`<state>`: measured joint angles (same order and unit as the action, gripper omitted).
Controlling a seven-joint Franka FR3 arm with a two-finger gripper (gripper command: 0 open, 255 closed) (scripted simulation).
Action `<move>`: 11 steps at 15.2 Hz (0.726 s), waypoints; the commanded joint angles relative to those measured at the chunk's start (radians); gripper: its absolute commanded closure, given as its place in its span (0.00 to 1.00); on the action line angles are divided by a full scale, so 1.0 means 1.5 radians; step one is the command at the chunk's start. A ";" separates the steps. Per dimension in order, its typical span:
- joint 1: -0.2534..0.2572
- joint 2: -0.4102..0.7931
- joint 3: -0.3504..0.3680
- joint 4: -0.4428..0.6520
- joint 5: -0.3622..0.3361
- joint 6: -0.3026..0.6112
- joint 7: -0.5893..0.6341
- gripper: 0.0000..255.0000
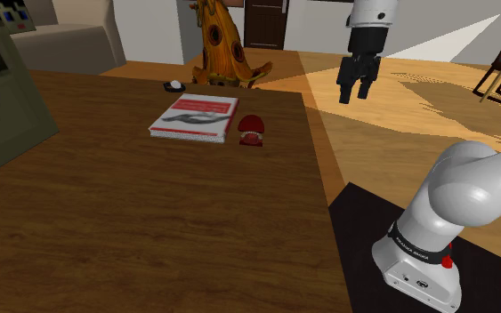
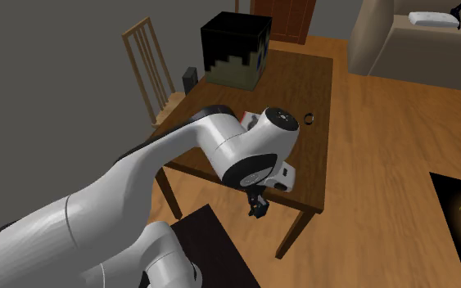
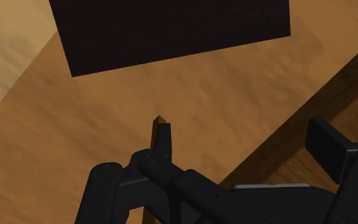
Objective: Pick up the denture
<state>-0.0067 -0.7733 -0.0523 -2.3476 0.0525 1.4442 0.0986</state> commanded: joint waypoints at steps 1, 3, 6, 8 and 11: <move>0.000 0.000 0.000 0.000 0.000 0.000 0.000 0.00; 0.019 0.025 0.024 0.015 0.010 0.020 0.001 0.00; 0.046 0.063 0.061 0.040 0.021 0.048 0.003 0.00; 0.063 0.089 0.085 0.058 0.026 0.065 0.005 0.00; 0.086 0.130 0.121 0.089 0.029 0.089 0.008 0.00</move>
<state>0.1094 -0.6106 0.1090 -2.2450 0.0936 1.5685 0.1061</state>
